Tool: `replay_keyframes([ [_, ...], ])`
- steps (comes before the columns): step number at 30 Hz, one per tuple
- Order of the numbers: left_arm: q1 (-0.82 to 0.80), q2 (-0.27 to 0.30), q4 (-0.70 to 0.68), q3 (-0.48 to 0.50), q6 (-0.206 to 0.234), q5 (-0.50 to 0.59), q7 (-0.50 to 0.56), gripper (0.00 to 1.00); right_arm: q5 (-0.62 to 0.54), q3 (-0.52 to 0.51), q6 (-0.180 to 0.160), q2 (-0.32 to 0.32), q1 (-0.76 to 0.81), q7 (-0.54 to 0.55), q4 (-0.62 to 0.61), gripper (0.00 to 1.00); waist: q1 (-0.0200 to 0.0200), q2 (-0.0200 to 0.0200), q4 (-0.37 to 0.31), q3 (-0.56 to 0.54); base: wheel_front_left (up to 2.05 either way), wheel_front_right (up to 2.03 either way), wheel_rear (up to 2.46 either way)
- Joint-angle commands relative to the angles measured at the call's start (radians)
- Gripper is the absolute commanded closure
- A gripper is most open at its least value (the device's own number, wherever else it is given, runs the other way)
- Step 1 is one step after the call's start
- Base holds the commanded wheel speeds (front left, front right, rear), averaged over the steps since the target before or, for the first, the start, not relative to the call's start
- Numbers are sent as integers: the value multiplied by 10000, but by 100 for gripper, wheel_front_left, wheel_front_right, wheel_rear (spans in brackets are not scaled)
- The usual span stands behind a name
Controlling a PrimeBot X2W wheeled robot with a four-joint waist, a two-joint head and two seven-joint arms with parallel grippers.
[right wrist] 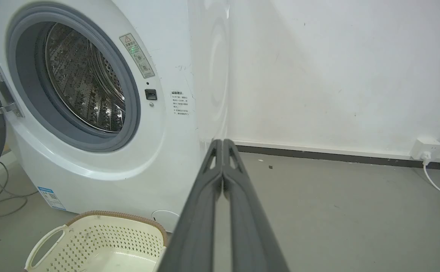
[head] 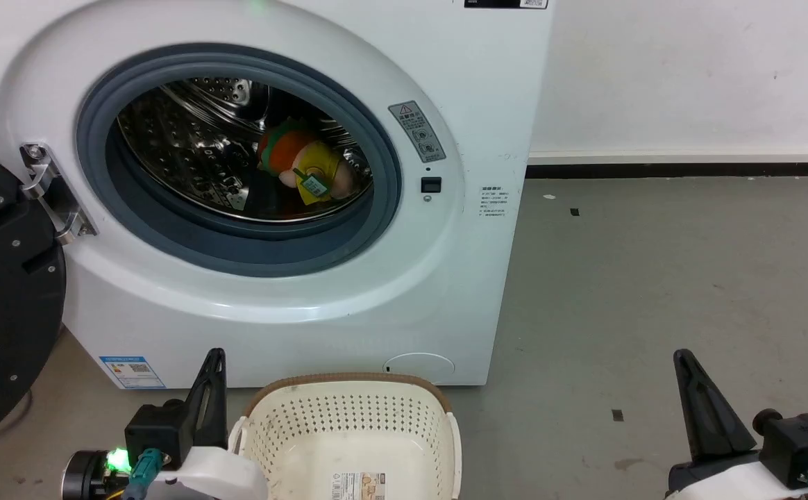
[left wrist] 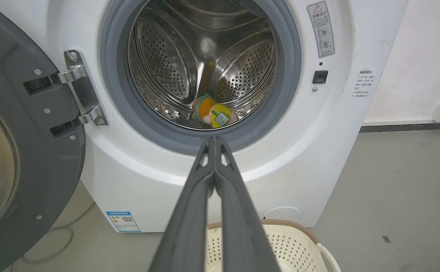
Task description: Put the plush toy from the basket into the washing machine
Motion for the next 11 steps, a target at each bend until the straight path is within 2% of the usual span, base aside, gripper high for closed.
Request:
replay_keyframes([
  [1,19,-49,-92,-11,10,69,57,100,-114,38,-3,-1,-197,66,20,100,0,-1,0,2,0,0,0],
  [11,23,-69,-235,-22,13,110,261,100,-178,112,-4,-1,-266,272,31,100,0,-1,-1,14,0,0,0],
])
